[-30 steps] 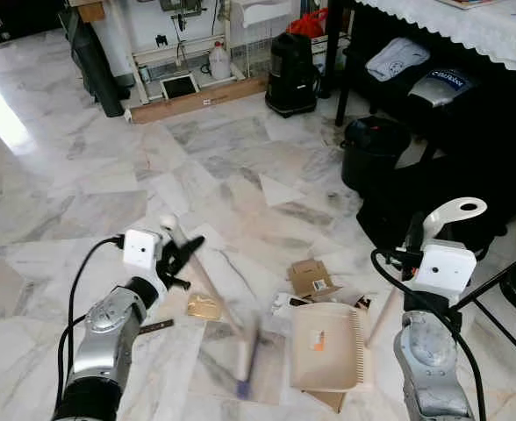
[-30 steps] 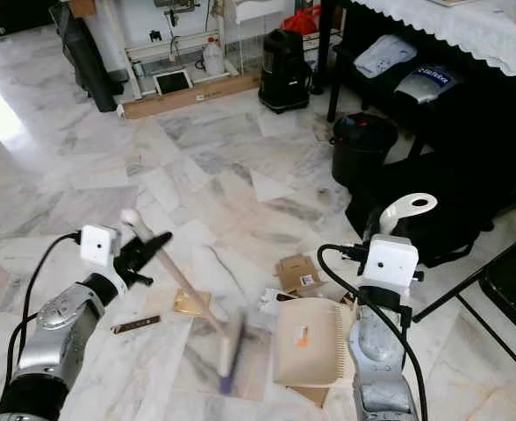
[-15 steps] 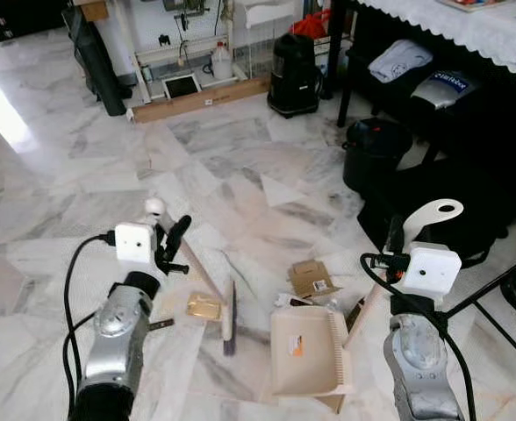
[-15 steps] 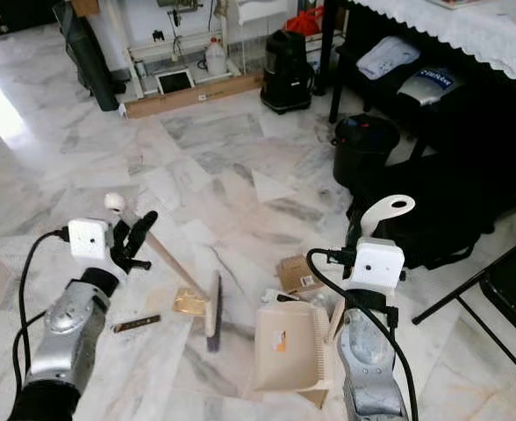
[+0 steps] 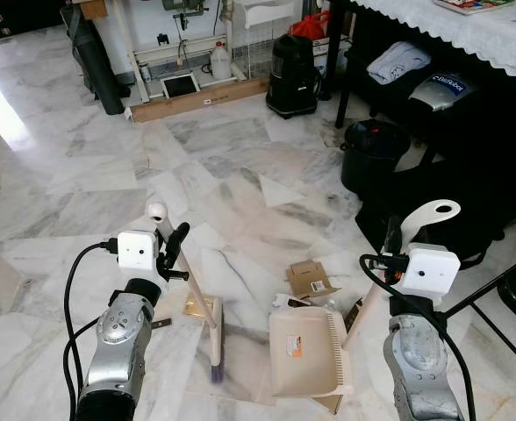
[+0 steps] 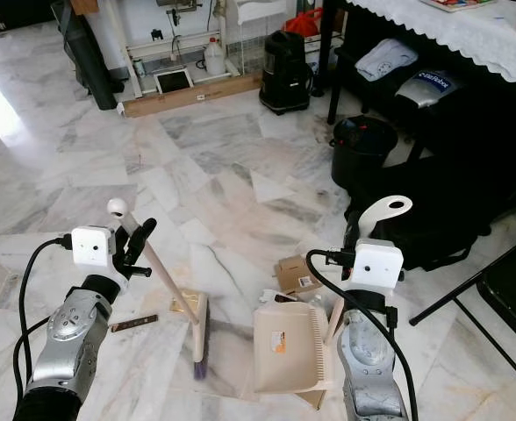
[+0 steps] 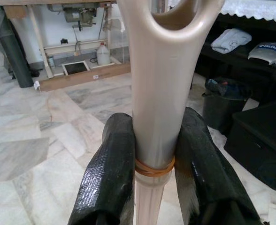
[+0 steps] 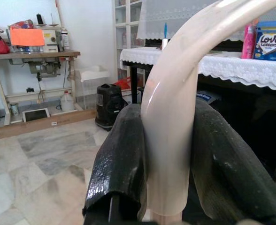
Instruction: Sweep floor
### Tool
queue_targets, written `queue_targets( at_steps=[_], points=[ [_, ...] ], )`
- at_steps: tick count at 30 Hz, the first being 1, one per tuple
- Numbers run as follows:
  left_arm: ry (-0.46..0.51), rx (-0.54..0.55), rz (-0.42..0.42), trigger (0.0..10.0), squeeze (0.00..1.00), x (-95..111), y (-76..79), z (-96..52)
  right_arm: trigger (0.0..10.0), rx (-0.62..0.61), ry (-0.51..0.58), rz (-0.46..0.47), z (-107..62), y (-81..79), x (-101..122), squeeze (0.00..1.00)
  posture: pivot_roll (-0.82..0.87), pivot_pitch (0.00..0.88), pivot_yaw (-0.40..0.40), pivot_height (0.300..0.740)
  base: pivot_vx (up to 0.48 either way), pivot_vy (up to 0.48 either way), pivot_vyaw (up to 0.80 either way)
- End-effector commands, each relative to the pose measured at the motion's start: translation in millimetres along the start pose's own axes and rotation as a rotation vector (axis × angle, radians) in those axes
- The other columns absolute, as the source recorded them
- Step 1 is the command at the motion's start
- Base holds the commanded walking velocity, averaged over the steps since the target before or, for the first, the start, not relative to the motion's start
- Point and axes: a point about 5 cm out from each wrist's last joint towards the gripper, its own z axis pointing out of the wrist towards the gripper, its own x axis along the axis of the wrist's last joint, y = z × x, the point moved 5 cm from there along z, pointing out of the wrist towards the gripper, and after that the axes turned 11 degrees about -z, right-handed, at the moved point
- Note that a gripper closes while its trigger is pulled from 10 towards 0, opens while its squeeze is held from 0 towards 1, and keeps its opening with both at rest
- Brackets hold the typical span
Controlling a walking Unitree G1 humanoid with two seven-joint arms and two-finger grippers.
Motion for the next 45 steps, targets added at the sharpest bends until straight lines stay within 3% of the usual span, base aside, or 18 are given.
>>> queue_targets(
  at_steps=[1,19,30,45],
  points=[
    [0.051,-0.01,0.028,10.0,0.0,10.7,1.6,0.5,10.0,0.0,0.028,0.01,1.2,-0.4,6.0,0.0,-0.05,0.063,0.033,0.74,0.0,0.0,0.0],
    [0.048,-0.009,0.054,10.0,0.0,9.6,0.5,0.8,10.0,-0.001,0.005,0.012,2.1,0.5,2.6,0.0,-0.05,0.055,0.03,0.74,0.0,0.0,0.0],
    [0.055,-0.008,0.057,10.0,0.0,11.1,0.7,2.4,10.0,-0.002,0.019,-0.004,2.9,2.2,5.0,0.0,-0.05,0.064,0.029,0.74,0.0,0.0,-0.43],
    [0.064,-0.006,0.058,10.0,0.0,13.4,-0.1,3.0,10.0,0.001,0.004,0.026,2.3,0.6,3.5,0.0,-0.04,0.073,0.029,0.74,0.0,-0.333,-0.16]
  ],
)
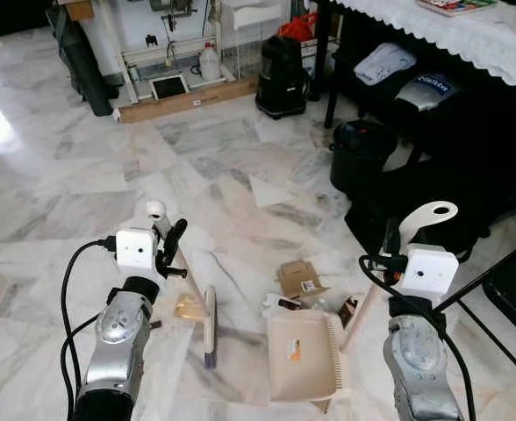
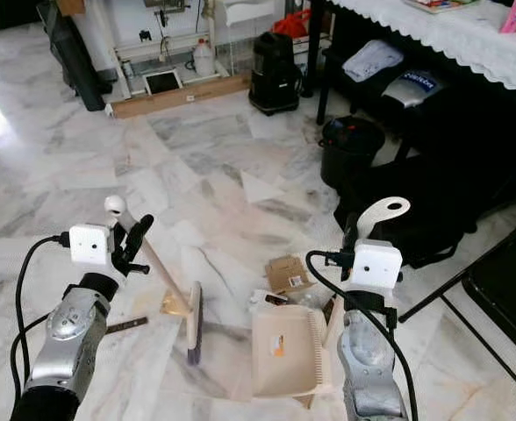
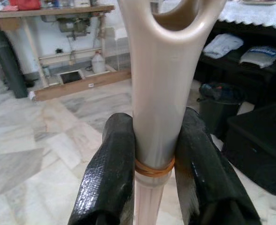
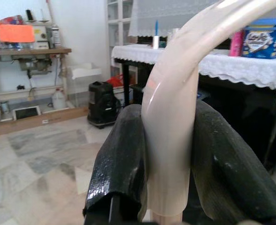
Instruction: Sweep floor
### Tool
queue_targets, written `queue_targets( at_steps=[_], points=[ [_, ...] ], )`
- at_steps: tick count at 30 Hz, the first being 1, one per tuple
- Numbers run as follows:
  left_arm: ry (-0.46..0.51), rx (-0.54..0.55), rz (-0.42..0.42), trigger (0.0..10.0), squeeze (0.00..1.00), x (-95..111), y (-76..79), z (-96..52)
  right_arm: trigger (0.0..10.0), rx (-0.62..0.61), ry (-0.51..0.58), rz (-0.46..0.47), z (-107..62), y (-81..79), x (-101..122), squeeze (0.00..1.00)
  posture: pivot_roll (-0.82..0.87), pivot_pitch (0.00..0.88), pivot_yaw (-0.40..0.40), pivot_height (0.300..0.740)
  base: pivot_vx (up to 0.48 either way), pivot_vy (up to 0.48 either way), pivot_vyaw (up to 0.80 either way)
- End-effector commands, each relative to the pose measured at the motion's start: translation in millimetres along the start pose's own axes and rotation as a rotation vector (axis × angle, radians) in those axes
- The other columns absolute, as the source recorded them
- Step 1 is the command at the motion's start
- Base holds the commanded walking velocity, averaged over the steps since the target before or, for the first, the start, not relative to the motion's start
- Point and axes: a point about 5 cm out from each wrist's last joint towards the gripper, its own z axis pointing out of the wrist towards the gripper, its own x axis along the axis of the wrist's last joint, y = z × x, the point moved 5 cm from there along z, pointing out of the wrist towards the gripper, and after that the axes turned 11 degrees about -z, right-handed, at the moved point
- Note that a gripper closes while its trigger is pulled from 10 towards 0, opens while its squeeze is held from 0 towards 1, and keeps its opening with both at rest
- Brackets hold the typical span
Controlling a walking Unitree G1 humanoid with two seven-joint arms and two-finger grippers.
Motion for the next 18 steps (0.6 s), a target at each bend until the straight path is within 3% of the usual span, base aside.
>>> queue_targets(
  at_steps=[1,6,18],
  points=[
    [0.034,-0.013,0.019,10.0,0.0,7.9,2.3,3.1,10.0,-0.012,0.023,0.008,2.3,2.5,6.4,0.0,-0.04,0.073,0.029,0.74,0.0,-0.48,-0.8],
    [0.036,-0.013,0.015,10.0,0.0,8.3,2.1,3.6,10.0,-0.012,0.04,-0.015,2.0,3.2,9.0,0.0,-0.05,0.073,0.031,0.74,0.0,-0.374,-0.16],
    [0.045,0.002,0.002,10.0,0.0,11.0,-2.4,5.0,10.0,-0.017,0.038,-0.016,2.0,4.2,8.8,0.0,-0.05,0.074,0.034,0.74,0.0,0.0,0.0]
  ],
)
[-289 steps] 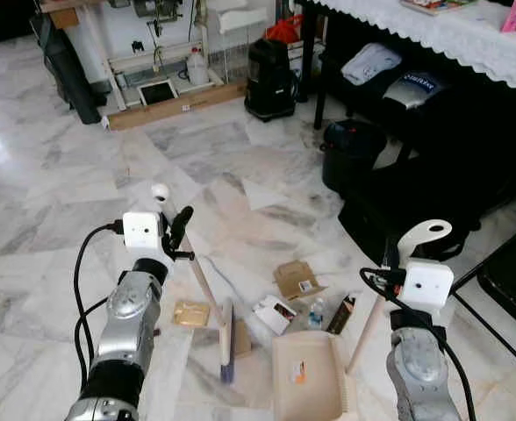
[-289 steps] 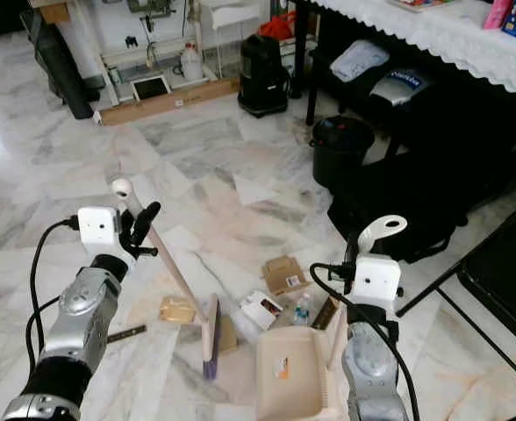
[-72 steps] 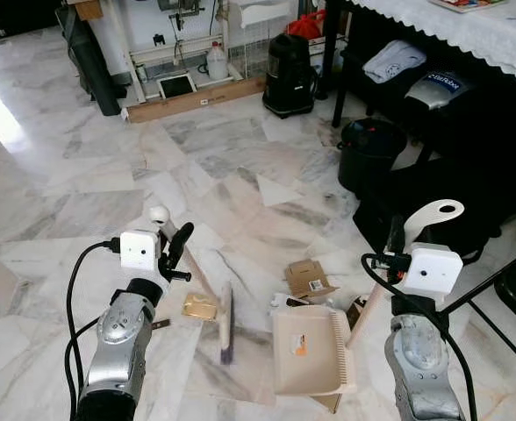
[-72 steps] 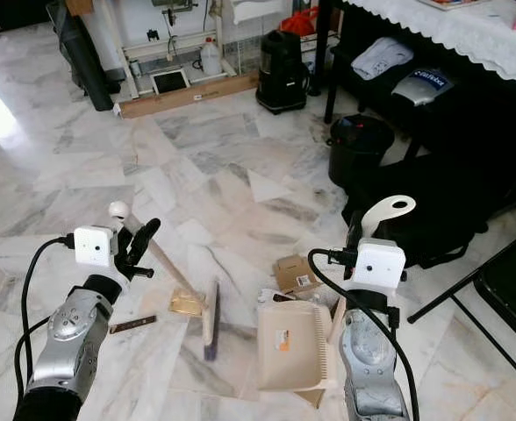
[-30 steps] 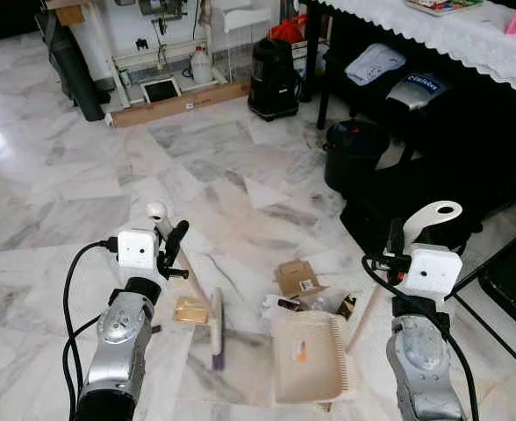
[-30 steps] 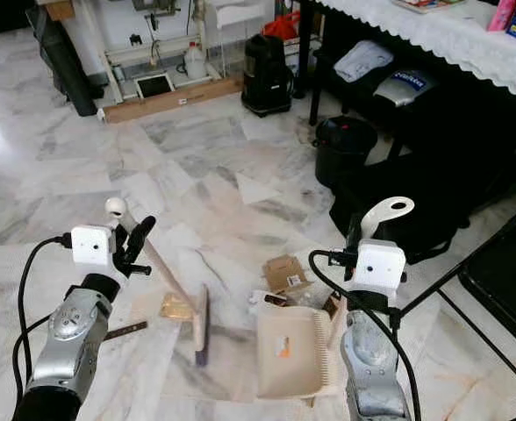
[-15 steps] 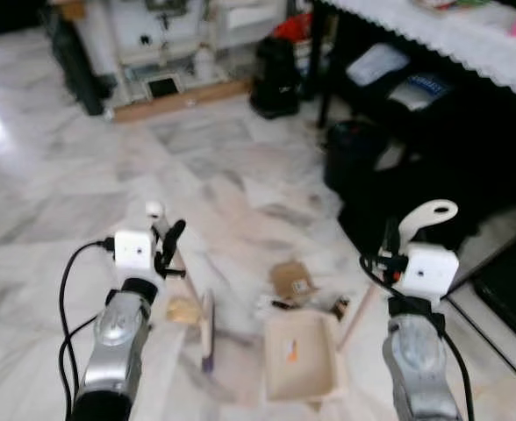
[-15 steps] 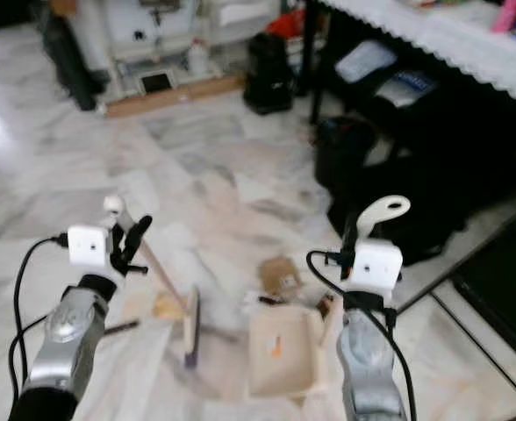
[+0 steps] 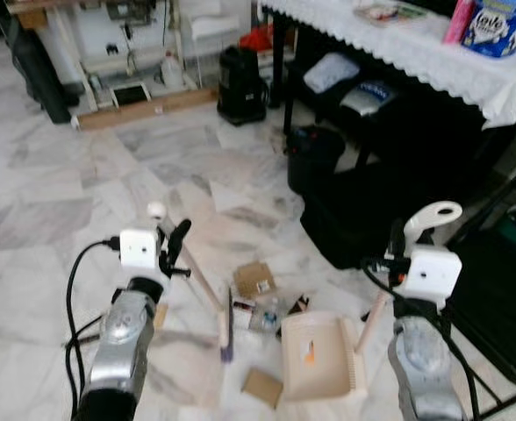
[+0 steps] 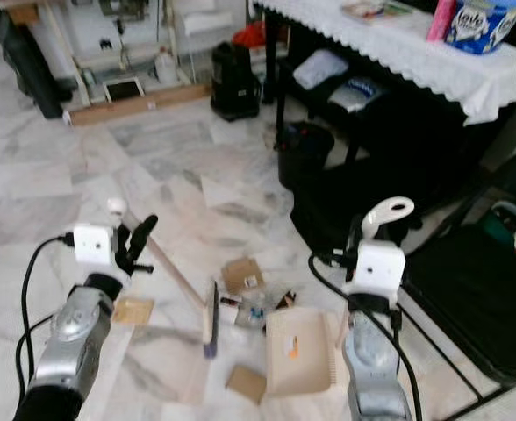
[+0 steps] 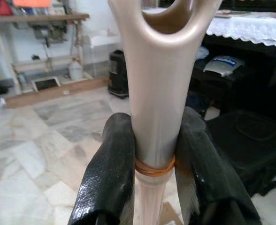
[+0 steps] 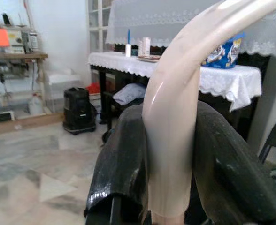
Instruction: Sweep floor
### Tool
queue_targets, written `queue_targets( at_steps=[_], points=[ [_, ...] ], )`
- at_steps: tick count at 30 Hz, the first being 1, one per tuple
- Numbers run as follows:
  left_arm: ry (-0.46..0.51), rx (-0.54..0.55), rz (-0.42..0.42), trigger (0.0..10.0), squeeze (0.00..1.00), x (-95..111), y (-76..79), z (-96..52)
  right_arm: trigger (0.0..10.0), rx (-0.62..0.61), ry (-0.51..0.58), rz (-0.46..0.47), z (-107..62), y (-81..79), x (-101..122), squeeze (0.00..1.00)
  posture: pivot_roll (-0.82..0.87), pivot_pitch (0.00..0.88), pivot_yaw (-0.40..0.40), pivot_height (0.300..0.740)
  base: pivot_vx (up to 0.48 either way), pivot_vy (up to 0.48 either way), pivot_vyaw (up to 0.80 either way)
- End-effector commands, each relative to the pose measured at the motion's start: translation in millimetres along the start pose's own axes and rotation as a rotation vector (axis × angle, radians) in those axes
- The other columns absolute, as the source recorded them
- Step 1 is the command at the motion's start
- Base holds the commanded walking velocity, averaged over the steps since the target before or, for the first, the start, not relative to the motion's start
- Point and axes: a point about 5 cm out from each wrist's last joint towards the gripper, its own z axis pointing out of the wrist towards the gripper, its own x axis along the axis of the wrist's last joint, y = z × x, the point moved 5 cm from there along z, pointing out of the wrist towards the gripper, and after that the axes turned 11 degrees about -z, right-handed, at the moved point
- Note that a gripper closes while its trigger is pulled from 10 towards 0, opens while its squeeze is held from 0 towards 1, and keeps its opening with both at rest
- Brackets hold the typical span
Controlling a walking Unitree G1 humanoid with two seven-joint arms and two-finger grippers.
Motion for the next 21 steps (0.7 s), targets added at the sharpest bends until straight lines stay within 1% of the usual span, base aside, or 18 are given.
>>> queue_targets(
  at_steps=[1,7,10,16,17,19,21],
  points=[
    [0.047,0.013,0.034,10.0,0.0,14,-8.1,1.8,10.0,-0.009,0.038,0.022,2.9,-0.1,11,0.0,-0.05,0.074,0.034,0.74,0.0,0.0,0.0],
    [0.047,0.02,0.038,10.0,0.0,14,-10.3,1.8,10.0,-0.015,0.018,0.01,2.0,1.5,6,0.0,-0.05,0.075,0.034,0.74,0.0,0.0,0.0],
    [0.043,0.024,0.04,10.0,0.0,13,-11.2,1.8,10.0,-0.016,-0.017,-0.015,1.5,2.2,-1,0.0,-0.05,0.075,0.034,0.74,0.0,0.0,0.0],
    [0.01,0.028,0.062,10.0,0.0,7,-14.2,0.4,10.0,-0.037,-0.107,-0.075,1.1,9.5,-19,0.0,-0.05,0.077,0.032,0.74,0.0,0.0,0.0],
    [-0.02,0.022,0.109,10.0,0.0,2,-15.3,-0.6,10.0,-0.041,-0.16,-0.113,-0.1,12.2,-30,0.0,-0.05,0.077,0.032,0.74,0.0,0.0,0.0],
    [-0.022,0.018,0.105,10.0,0.0,1,-15.1,-0.7,10.0,-0.043,-0.175,-0.111,-0.8,13.0,-33,0.0,-0.05,0.077,0.032,0.74,0.0,0.0,0.0],
    [-0.027,0.022,0.099,10.0,0.0,0,-16.1,-1.1,10.0,-0.037,-0.212,-0.133,-2.2,13.5,-41,0.0,-0.05,0.077,0.027,0.74,0.0,0.0,0.0]
  ],
)
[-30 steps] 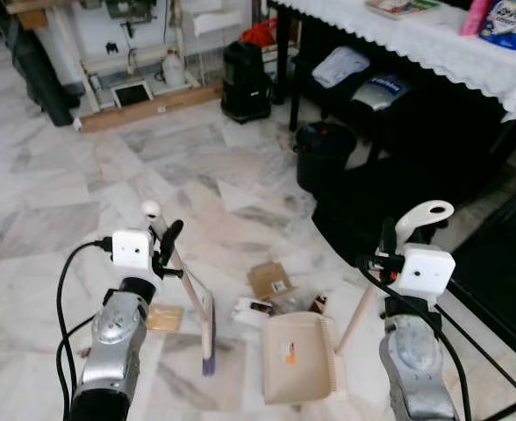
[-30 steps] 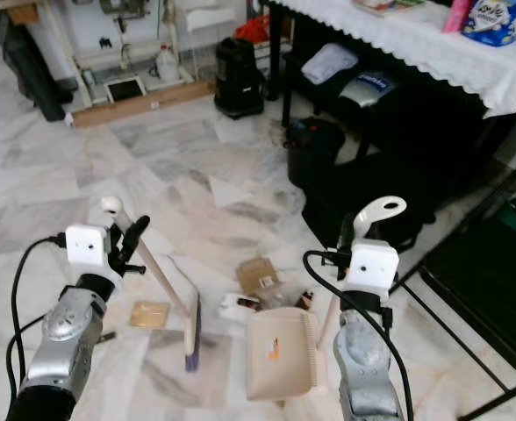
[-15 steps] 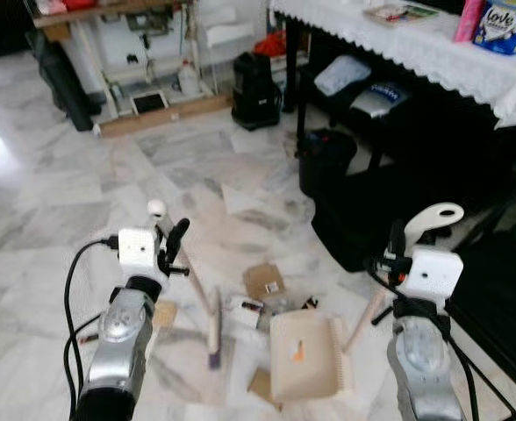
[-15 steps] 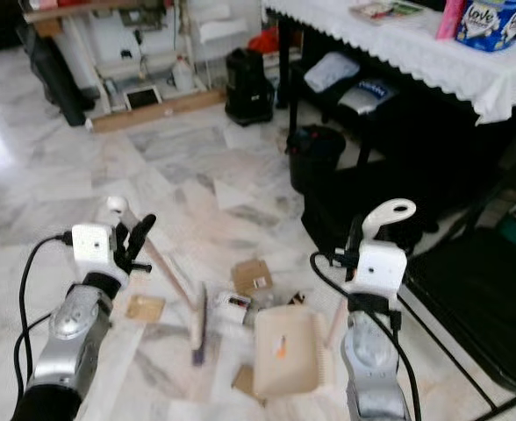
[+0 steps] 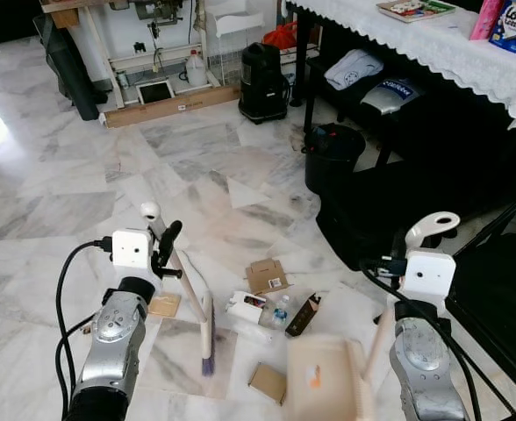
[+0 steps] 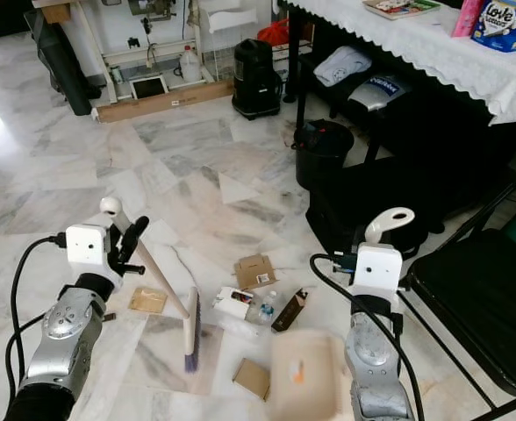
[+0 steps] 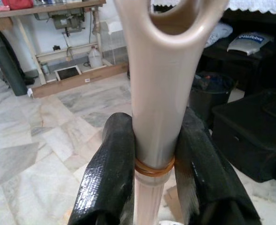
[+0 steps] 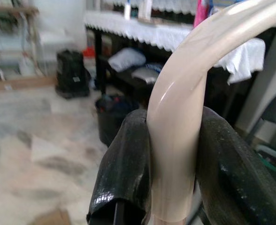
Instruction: Sweep floor
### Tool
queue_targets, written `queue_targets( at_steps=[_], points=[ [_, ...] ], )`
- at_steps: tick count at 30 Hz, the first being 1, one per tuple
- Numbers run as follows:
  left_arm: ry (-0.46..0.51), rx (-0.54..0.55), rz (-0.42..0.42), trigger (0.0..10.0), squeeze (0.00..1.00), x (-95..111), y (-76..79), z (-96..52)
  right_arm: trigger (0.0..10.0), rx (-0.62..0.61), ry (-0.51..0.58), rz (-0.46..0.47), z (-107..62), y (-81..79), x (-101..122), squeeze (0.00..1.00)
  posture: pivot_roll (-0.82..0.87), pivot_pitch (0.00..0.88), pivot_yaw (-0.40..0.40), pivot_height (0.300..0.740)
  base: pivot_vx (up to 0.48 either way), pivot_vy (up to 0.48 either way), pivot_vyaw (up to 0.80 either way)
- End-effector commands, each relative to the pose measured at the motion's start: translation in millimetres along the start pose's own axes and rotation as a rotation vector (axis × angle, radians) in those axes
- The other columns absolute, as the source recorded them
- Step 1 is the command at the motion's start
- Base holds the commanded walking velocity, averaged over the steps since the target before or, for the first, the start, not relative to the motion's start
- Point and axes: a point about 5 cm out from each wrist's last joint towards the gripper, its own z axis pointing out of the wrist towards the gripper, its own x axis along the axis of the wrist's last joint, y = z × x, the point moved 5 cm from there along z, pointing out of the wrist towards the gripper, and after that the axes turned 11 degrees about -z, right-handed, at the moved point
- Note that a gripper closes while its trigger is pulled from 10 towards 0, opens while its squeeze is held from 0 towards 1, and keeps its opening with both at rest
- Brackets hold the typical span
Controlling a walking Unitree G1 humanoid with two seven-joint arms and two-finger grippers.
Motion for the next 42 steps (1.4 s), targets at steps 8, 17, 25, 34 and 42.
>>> queue_targets(
  at_steps=[8,17,25,34,42],
  points=[
    [0.006,0.002,0.019,10.0,0.0,3,-4.1,1.0,10.0,-0.01,-0.067,-0.045,3.4,4.2,-17,0.0,-0.06,0.076,0.024,0.74,0.0,0.0,0.0],
    [0.0,0.0,0.01,10.0,0.0,0,-2.2,0.8,10.0,-0.001,-0.048,-0.047,11.0,1.4,-16,0.0,-0.06,0.073,0.017,0.74,0.0,0.0,0.0],
    [0.007,-0.001,-0.01,10.0,0.0,-2,1.4,0.6,10.0,0.021,0.046,-0.031,19.7,-4.1,-4,0.0,-0.05,0.068,0.009,0.74,0.0,0.0,0.0],
    [0.01,-0.003,-0.017,10.0,0.0,-3,0.9,0.9,10.0,0.025,0.08,-0.03,21.2,-12.8,-4,0.0,-0.05,0.071,0.014,0.74,0.0,0.0,0.0],
    [0.009,-0.017,-0.021,10.0,0.0,-2,1.7,2.5,10.0,0.038,0.102,-0.031,26.8,-16.5,-1,0.0,-0.05,0.074,0.021,0.74,0.0,0.0,0.0]
  ],
)
